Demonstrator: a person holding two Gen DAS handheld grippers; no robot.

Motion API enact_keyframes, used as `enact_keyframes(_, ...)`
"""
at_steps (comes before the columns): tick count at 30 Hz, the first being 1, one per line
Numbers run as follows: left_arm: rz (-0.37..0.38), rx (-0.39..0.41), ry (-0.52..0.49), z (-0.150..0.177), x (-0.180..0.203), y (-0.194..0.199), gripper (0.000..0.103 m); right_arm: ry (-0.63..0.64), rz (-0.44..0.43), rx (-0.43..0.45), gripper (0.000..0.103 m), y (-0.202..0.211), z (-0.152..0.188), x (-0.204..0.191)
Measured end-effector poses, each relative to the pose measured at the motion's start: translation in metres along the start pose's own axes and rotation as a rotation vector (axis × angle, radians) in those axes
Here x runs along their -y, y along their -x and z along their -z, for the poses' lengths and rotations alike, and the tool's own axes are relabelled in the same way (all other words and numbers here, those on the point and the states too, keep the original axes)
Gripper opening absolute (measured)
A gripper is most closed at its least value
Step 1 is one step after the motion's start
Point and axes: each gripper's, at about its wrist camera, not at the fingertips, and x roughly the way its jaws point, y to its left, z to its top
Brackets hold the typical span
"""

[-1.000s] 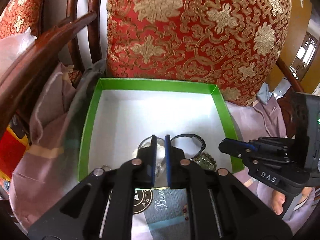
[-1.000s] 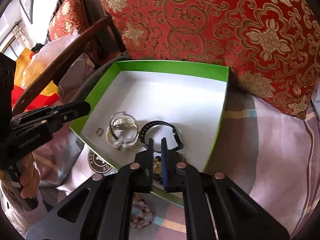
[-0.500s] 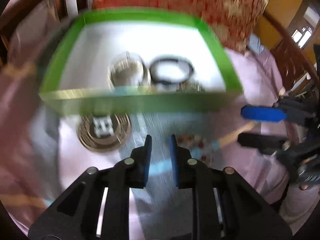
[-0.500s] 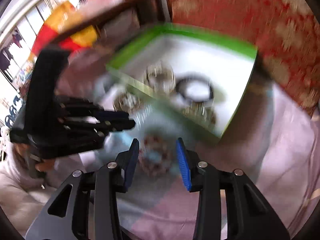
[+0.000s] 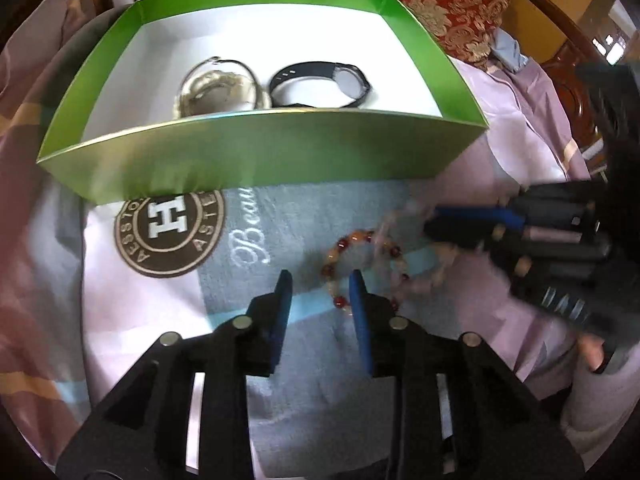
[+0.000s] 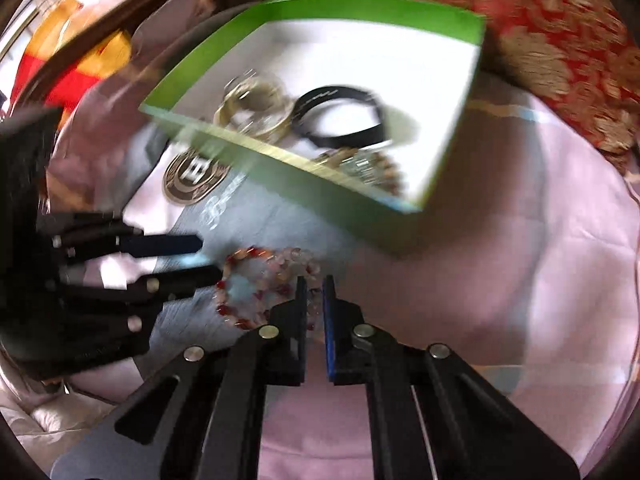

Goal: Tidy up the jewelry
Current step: 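Grasp the red-and-amber bead bracelet with the left tool while the right tool reaches the pink bead bracelet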

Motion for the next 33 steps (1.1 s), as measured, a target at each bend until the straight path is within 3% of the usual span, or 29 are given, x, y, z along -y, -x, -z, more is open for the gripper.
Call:
enact_keyframes(3,0.000,-0.016,-0.028,-0.002,0.011,-0.010,0.029,-0.045,0.029,-0.017,0.008,-0.005,-0.001,0.012)
enact_keyframes(8,-0.071,-0.010,-0.084,-0.002,0.025,-0.022,0.029,-0.050,0.049,-0.054,0.008,-0.015,0.002,0.013)
enact_keyframes(10,-0.075,-0.003,-0.083,-0.003,0.026,-0.023,0.025,-0.043,0.047,-0.048,0.008,-0.014,0.001,0.011)
enact_keyframes(12,-0.084,-0.001,-0.075,-0.004,0.023,-0.023,0.014,-0.046,0.048,-0.044,0.010,-0.013,0.001,0.012)
enact_keyframes(14,-0.077,-0.003,-0.063,-0.005,0.020,-0.023,0.010,-0.052,0.065,-0.037,0.032,-0.012,0.001,0.015)
enact_keyframes(15,-0.071,-0.005,-0.058,-0.004,0.018,-0.023,0.010,-0.052,0.076,-0.030,0.037,-0.014,-0.001,0.014)
enact_keyframes(31,-0.114,0.014,-0.072,0.000,0.024,-0.022,0.010,0.043,0.190,-0.020,0.037,-0.022,0.005,0.000)
enact_keyframes(33,-0.121,0.018,-0.077,0.001,0.025,-0.022,0.010,0.051,0.207,-0.018,0.027,-0.022,0.005,-0.001)
